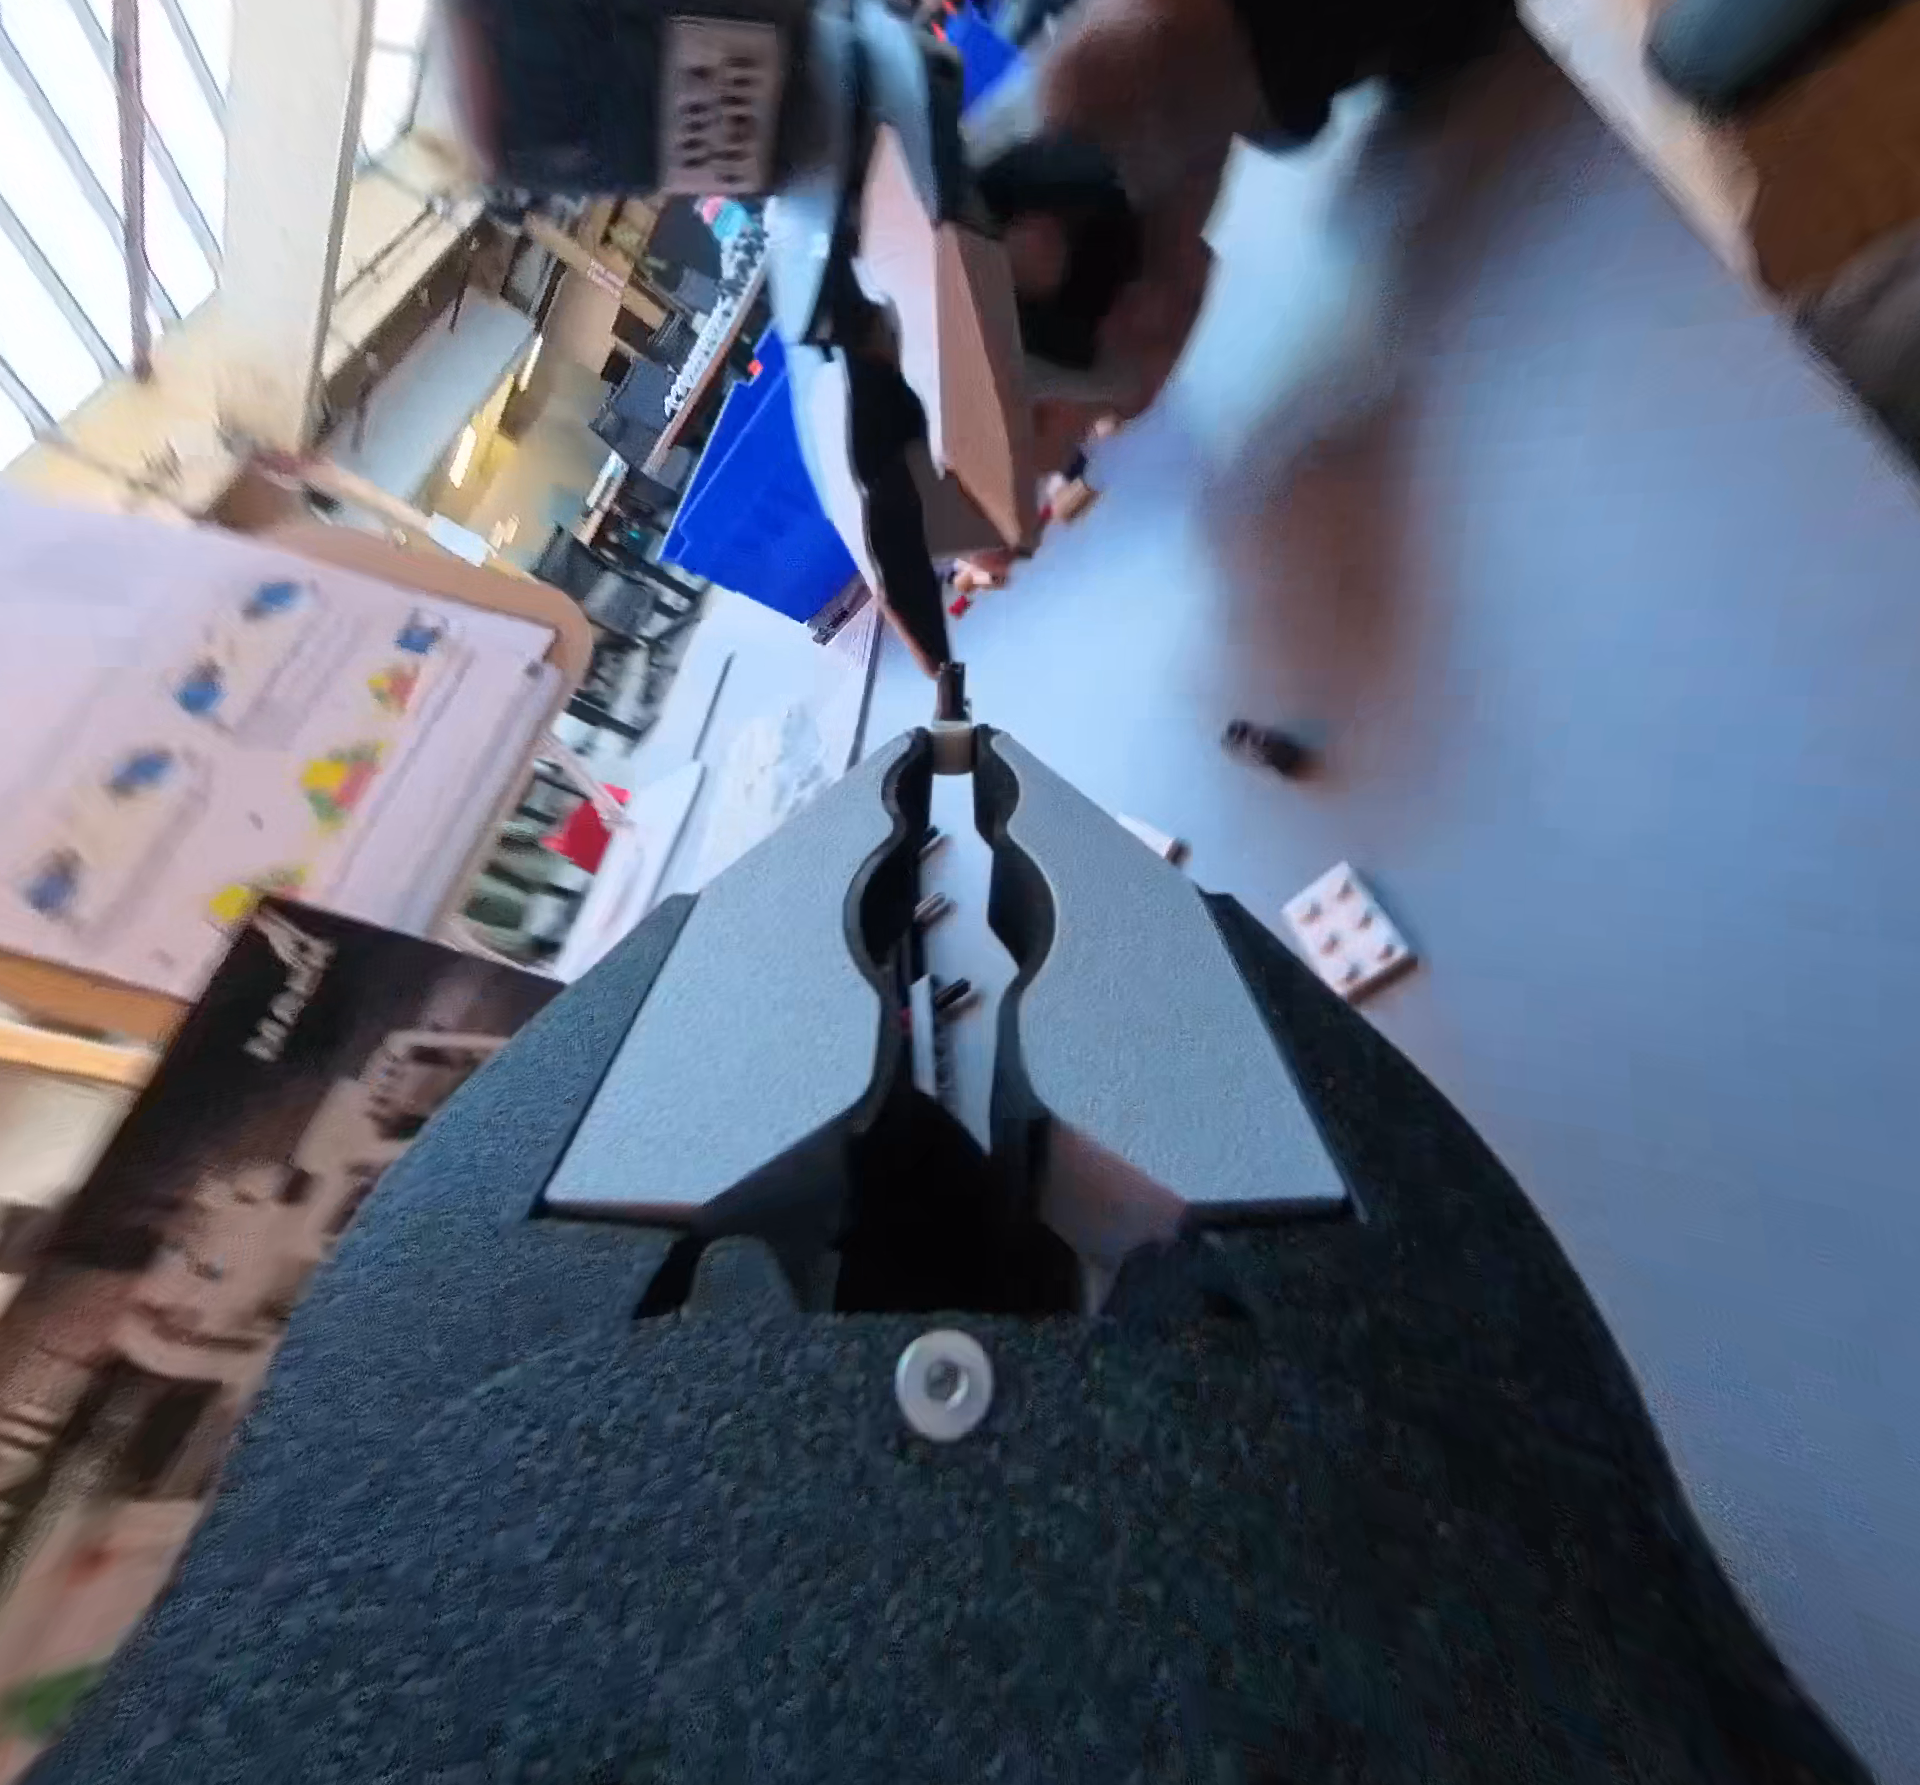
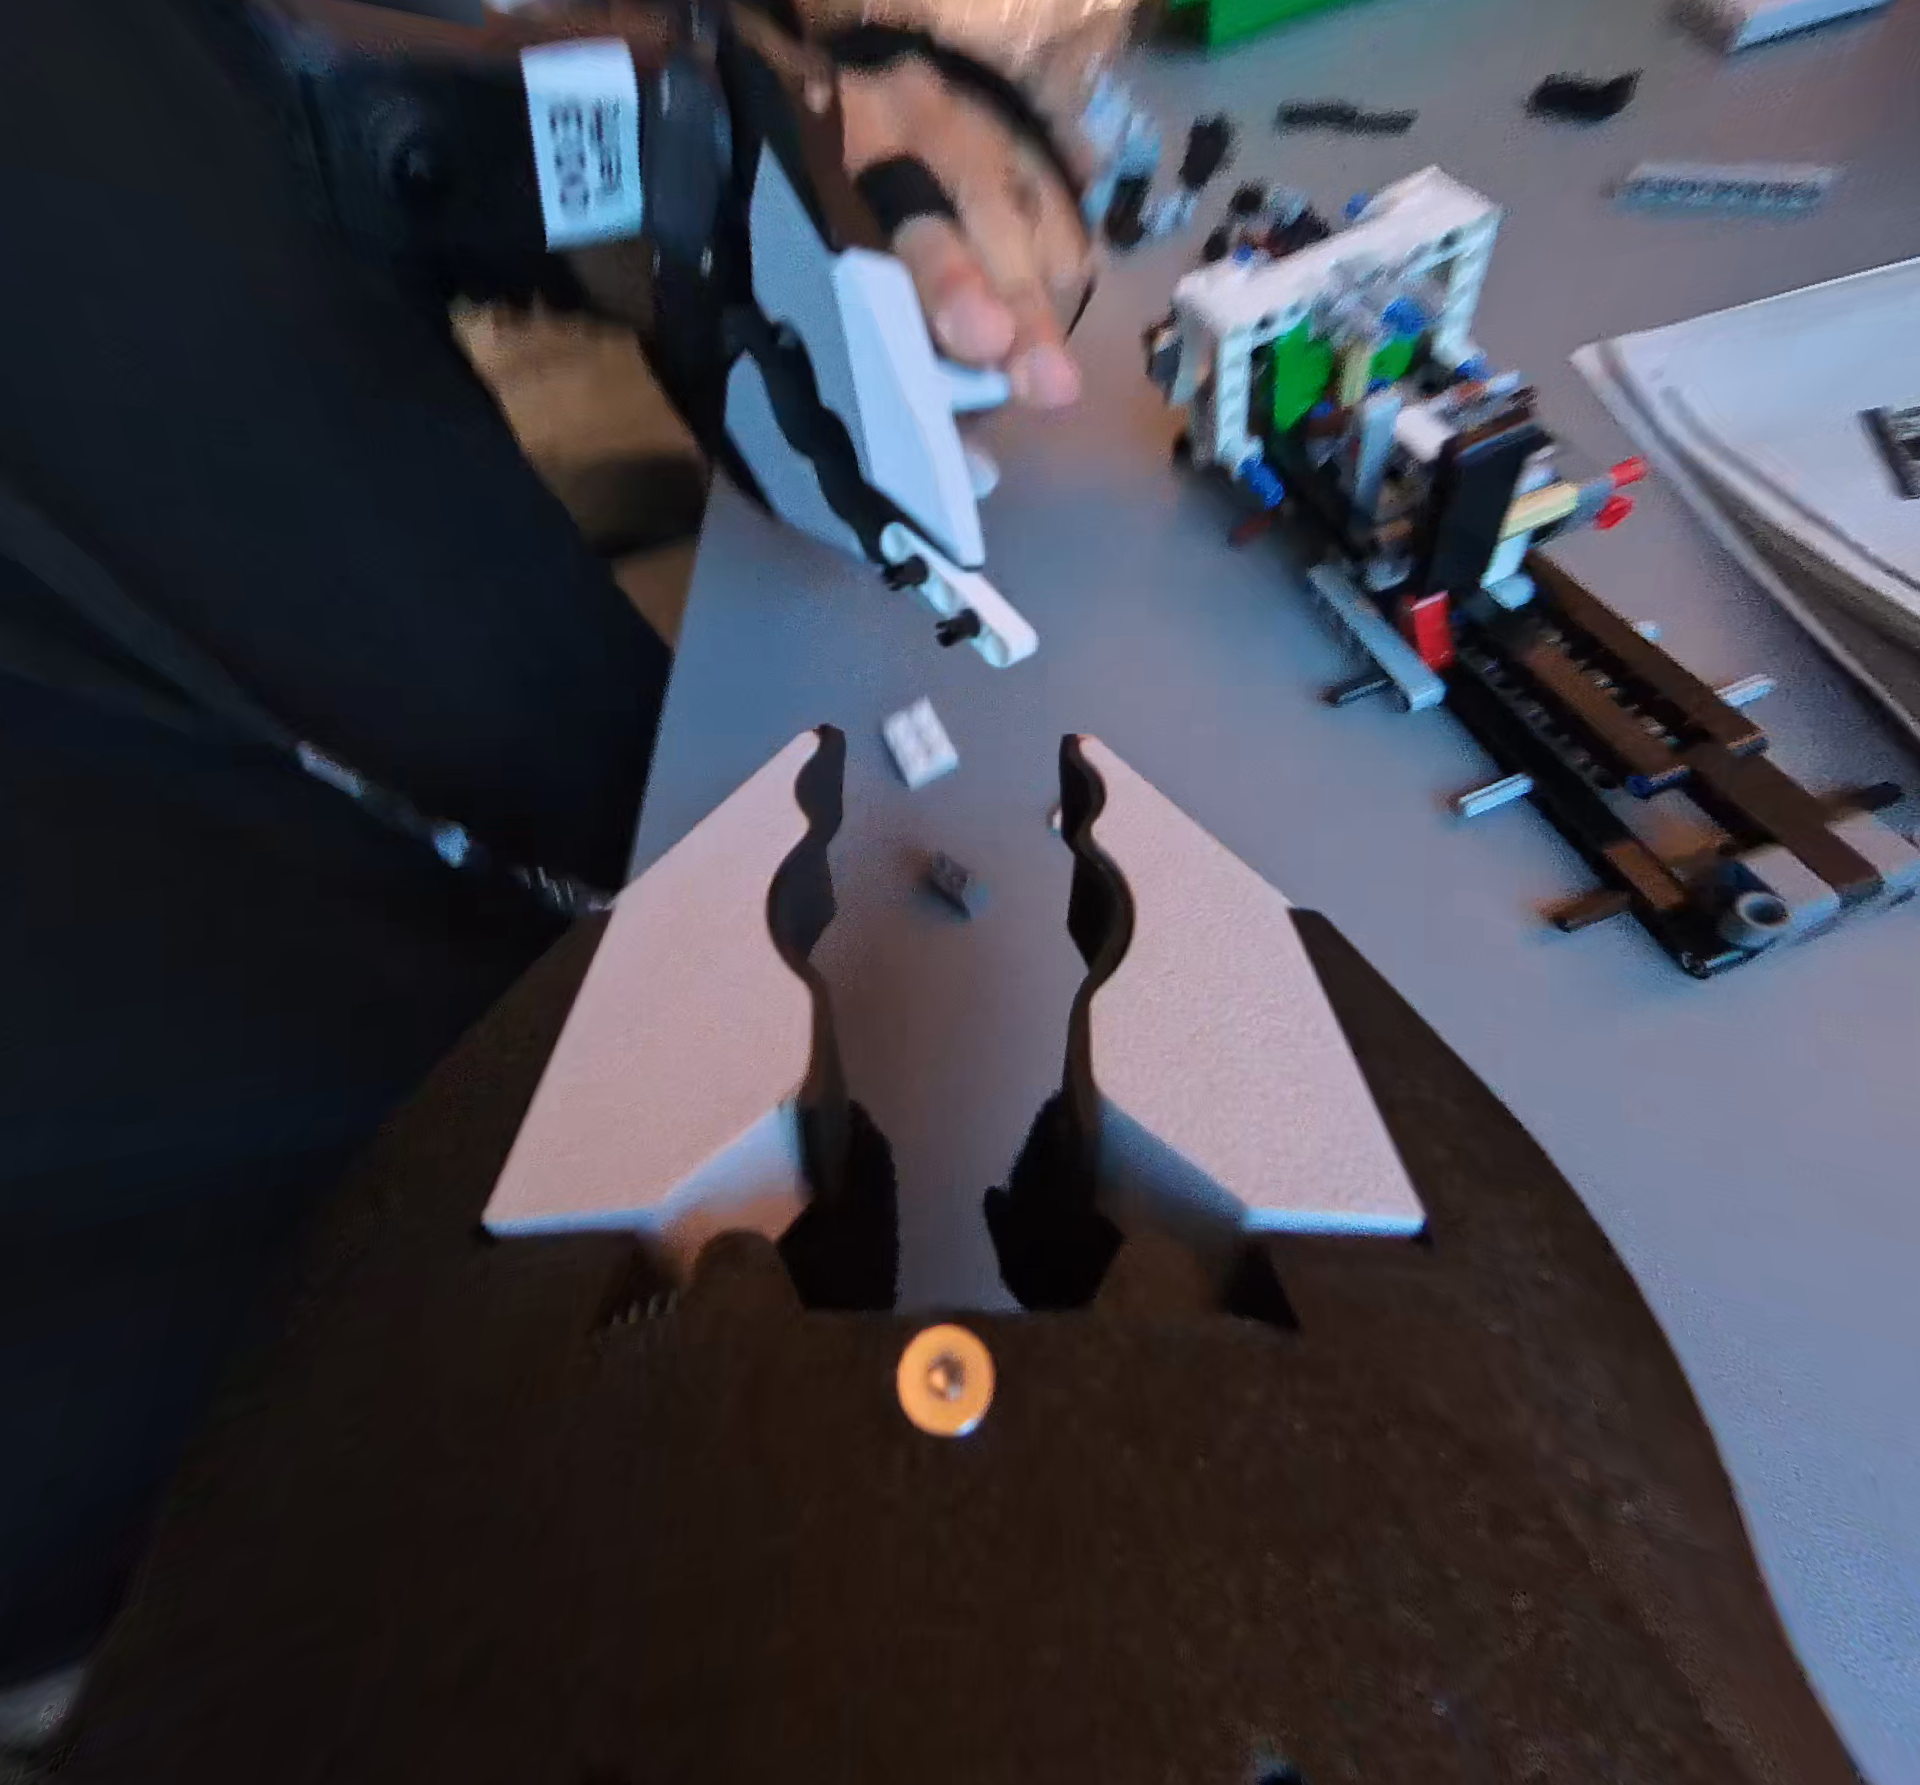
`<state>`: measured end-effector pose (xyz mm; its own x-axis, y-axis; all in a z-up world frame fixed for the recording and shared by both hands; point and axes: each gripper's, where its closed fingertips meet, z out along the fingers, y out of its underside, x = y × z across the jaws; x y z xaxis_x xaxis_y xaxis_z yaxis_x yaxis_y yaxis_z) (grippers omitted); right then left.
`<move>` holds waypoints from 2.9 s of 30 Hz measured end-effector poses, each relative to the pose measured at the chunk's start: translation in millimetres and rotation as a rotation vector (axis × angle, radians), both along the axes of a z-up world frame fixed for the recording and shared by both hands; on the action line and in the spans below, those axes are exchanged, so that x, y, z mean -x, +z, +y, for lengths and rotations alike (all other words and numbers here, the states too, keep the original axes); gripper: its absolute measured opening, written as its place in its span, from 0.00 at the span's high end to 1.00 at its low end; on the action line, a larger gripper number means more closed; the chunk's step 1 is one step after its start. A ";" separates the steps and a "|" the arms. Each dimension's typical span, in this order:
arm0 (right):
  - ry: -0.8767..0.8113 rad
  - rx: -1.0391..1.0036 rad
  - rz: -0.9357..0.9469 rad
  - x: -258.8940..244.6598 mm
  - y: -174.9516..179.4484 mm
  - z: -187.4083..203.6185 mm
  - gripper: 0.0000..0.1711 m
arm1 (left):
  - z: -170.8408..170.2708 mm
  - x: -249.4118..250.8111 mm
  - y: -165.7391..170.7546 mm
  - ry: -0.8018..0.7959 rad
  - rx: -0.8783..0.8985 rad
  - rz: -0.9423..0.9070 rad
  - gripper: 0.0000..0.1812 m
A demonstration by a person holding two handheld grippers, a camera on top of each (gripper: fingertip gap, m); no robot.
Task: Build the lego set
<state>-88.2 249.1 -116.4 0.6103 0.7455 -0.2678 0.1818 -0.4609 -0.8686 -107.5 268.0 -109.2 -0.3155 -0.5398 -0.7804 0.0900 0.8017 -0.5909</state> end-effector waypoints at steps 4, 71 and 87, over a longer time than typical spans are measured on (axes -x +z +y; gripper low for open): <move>-0.163 -0.083 0.326 9.8 42.7 8.9 0.79 | -7.5 15.4 33.9 -0.038 0.452 0.026 0.97; 0.080 0.312 1.177 55.4 63.8 -2.8 0.92 | -25.4 33.1 51.6 -0.077 0.562 -0.015 0.97; -0.454 0.123 -0.139 -0.6 -48.2 -19.4 0.82 | 14.1 27.6 1.4 0.149 0.756 0.242 0.96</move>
